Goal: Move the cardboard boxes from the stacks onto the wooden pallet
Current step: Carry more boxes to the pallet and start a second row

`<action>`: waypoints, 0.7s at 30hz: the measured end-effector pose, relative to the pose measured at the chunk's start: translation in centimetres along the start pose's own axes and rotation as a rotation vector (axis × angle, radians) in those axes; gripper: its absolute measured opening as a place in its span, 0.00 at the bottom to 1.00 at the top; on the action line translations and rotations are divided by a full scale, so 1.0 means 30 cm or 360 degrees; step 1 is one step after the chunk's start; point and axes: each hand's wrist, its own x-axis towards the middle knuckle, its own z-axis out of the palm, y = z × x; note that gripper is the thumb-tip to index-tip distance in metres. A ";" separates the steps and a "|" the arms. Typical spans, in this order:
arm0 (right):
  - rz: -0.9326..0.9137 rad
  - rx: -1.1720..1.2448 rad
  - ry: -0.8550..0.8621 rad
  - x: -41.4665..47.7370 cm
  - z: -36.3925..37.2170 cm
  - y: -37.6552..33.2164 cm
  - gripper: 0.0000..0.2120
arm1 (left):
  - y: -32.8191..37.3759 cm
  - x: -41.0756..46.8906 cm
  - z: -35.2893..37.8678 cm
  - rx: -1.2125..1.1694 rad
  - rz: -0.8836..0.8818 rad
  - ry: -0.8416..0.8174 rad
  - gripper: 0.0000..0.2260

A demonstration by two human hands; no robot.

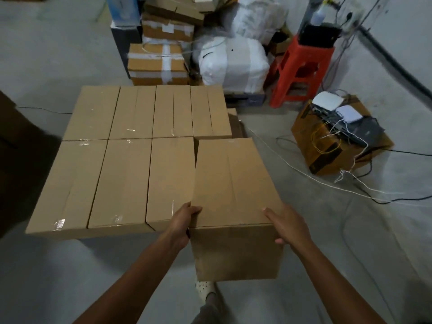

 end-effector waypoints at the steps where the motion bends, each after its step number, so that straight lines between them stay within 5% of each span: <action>1: 0.0001 0.0020 -0.0004 0.060 0.010 0.004 0.28 | 0.000 0.045 0.021 -0.0024 0.0002 -0.0001 0.12; 4: 0.0030 0.0184 -0.0087 0.224 0.059 0.039 0.23 | -0.011 0.161 0.074 -0.0038 -0.0001 0.0044 0.11; 11: 0.0164 0.0536 -0.0259 0.574 0.275 0.220 0.32 | -0.153 0.512 0.090 -0.0068 0.0058 0.0047 0.14; 21: 0.0175 0.0654 -0.0361 0.957 0.595 0.481 0.37 | -0.435 0.932 0.070 0.0046 0.0253 0.0478 0.20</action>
